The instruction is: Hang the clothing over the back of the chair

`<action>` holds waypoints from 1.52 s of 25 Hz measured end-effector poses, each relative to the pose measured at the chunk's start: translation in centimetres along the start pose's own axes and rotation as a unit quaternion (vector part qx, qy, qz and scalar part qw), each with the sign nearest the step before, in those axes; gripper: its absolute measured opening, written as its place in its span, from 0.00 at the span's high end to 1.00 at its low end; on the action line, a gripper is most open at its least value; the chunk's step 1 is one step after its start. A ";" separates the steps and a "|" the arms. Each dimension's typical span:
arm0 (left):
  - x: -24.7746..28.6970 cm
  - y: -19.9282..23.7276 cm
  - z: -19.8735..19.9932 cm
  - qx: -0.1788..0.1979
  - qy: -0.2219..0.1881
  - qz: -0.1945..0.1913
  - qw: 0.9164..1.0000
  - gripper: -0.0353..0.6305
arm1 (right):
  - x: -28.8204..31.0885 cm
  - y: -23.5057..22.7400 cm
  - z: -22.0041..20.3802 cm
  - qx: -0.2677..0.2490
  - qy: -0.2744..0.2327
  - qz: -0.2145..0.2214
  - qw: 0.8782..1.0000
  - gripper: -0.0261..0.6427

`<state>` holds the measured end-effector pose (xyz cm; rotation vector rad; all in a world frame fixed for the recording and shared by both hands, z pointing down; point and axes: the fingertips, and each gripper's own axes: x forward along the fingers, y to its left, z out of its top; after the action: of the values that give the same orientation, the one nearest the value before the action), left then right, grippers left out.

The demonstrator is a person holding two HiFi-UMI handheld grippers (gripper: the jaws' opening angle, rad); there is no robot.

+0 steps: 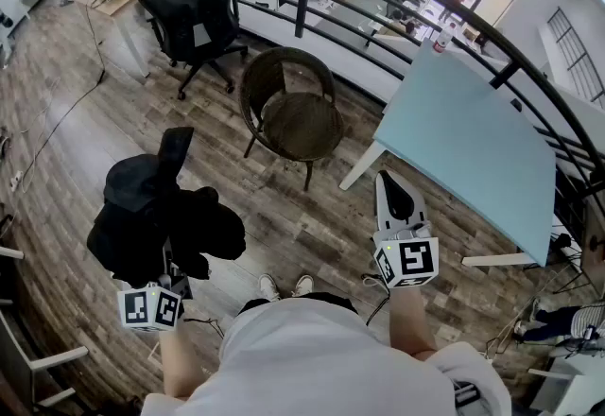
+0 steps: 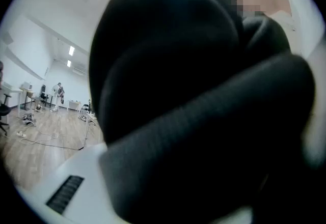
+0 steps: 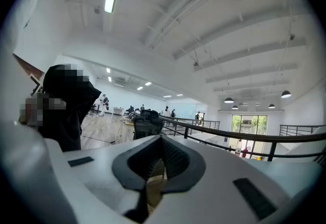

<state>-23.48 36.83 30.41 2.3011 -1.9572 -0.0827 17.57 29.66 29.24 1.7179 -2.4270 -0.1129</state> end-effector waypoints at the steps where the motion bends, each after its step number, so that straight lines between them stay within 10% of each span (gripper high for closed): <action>1: 0.0 -0.2 -0.1 0.000 0.000 0.001 1.000 0.76 | 0.2 -0.1 -0.1 0.000 0.000 0.003 1.000 0.93; 27: -2.1 -5.5 0.0 0.006 0.003 0.038 0.999 0.76 | -0.5 -4.3 -4.3 0.063 -0.011 0.053 0.997 0.93; 38: 5.1 -2.9 -3.1 -0.009 0.022 0.017 1.000 0.76 | 4.4 -4.6 -6.3 0.081 0.024 0.046 0.995 0.93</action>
<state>-19.43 32.45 33.32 2.2382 -1.9650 -0.0480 21.53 24.15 35.10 1.6465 -2.5362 0.1400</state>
